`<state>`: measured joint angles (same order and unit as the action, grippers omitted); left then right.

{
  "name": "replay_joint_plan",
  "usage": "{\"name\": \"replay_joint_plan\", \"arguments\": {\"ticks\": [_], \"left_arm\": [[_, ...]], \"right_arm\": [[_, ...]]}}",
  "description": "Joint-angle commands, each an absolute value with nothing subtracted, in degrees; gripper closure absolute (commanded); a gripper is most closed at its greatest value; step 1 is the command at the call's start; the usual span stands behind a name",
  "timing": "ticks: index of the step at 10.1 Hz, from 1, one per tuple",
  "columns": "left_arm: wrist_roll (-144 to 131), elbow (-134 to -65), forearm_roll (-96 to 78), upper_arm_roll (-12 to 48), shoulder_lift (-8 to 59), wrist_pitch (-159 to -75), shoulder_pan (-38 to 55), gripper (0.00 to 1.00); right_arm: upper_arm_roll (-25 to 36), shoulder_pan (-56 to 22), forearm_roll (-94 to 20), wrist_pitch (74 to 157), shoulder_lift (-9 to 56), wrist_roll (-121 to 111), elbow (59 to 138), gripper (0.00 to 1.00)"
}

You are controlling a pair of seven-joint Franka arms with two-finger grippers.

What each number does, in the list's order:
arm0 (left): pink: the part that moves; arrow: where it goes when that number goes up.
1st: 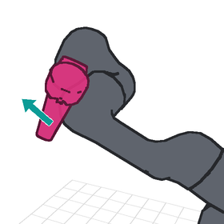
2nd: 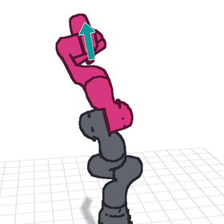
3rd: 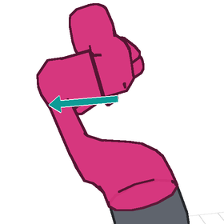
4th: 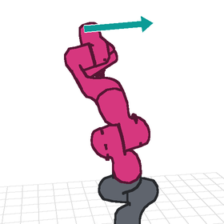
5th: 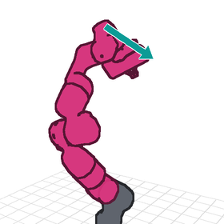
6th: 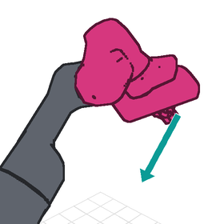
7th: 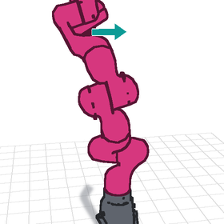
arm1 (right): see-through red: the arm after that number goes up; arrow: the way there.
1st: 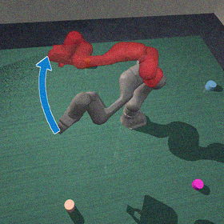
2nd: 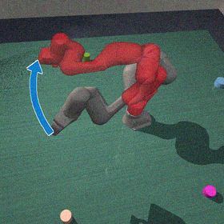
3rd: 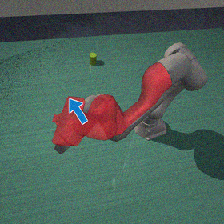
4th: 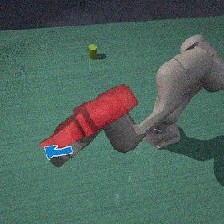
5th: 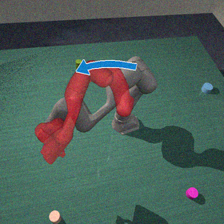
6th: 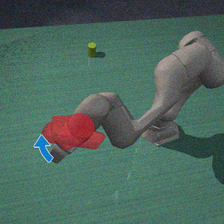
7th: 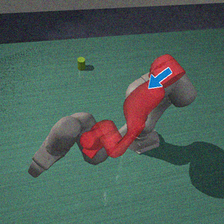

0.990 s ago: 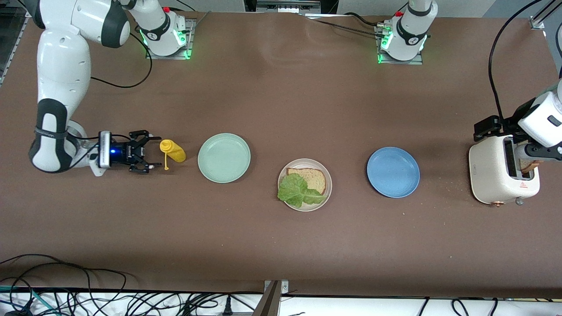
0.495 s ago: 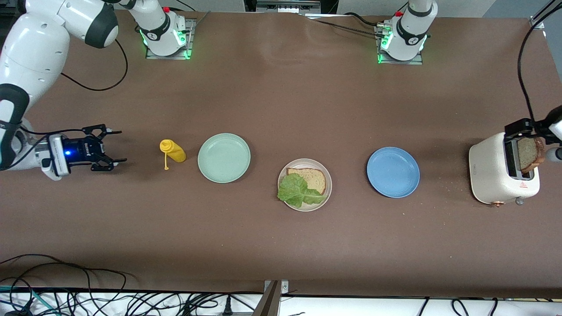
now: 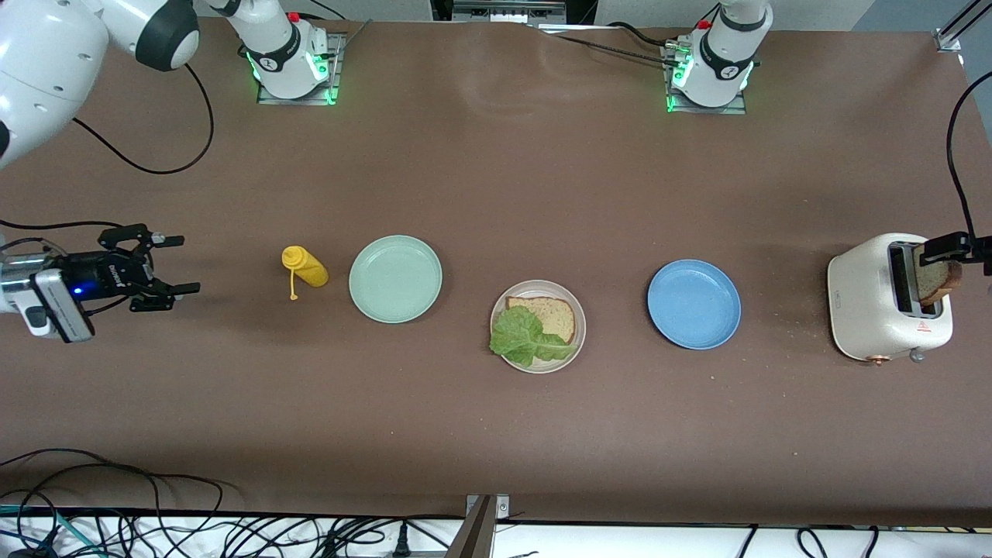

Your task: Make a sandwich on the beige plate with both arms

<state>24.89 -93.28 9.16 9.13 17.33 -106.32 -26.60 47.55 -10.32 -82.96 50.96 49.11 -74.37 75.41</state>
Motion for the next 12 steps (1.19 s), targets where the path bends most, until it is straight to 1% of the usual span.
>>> {"name": "replay_joint_plan", "arguments": {"ticks": [1, 3, 4, 6, 7, 8, 9, 10, 12], "left_arm": [[28.6, -99.7, 10.7, 10.0, 15.9, -113.6, -29.5, 0.00], [28.9, -103.8, 10.8, 10.0, 15.8, -118.6, -31.6, 0.00], [28.9, -105.0, 10.8, 10.0, 15.8, -120.0, -31.7, 0.00], [29.0, -106.3, 10.8, 10.0, 15.8, -121.4, -33.0, 0.01], [30.8, -106.3, 10.9, 9.9, 15.8, -121.3, -33.1, 0.35], [34.5, -106.3, 12.2, 9.9, 15.8, -121.3, -33.3, 0.70], [36.5, -105.9, 13.0, 10.0, 15.9, -121.5, -34.5, 1.00], [39.3, -105.4, 13.2, 10.0, 16.1, -121.5, -34.9, 1.00], [42.6, -104.3, 13.1, 10.0, 16.2, -121.2, -34.9, 1.00]], "right_arm": [[50.1, -10.8, -82.5, 50.2, 49.5, -66.2, 73.3, 0.00], [55.6, -14.7, -81.6, 49.9, 49.4, -61.9, 73.0, 0.00], [56.3, -16.6, -79.8, 50.2, 48.5, -59.1, 73.2, 0.00], [54.2, -16.3, -74.4, 53.2, 44.6, -50.1, 73.0, 0.00], [50.7, -16.2, -68.3, 56.2, 41.4, -48.0, 73.3, 0.00], [44.8, -14.1, -60.1, 60.5, 37.4, -46.8, 73.9, 0.00], [36.6, -10.3, -52.1, 65.4, 32.0, -46.5, 77.1, 0.00], [31.3, -7.8, -44.9, 68.8, 27.7, -46.4, 80.1, 0.00], [27.7, -5.9, -34.8, 72.6, 22.3, -46.4, 83.4, 0.00]]}}
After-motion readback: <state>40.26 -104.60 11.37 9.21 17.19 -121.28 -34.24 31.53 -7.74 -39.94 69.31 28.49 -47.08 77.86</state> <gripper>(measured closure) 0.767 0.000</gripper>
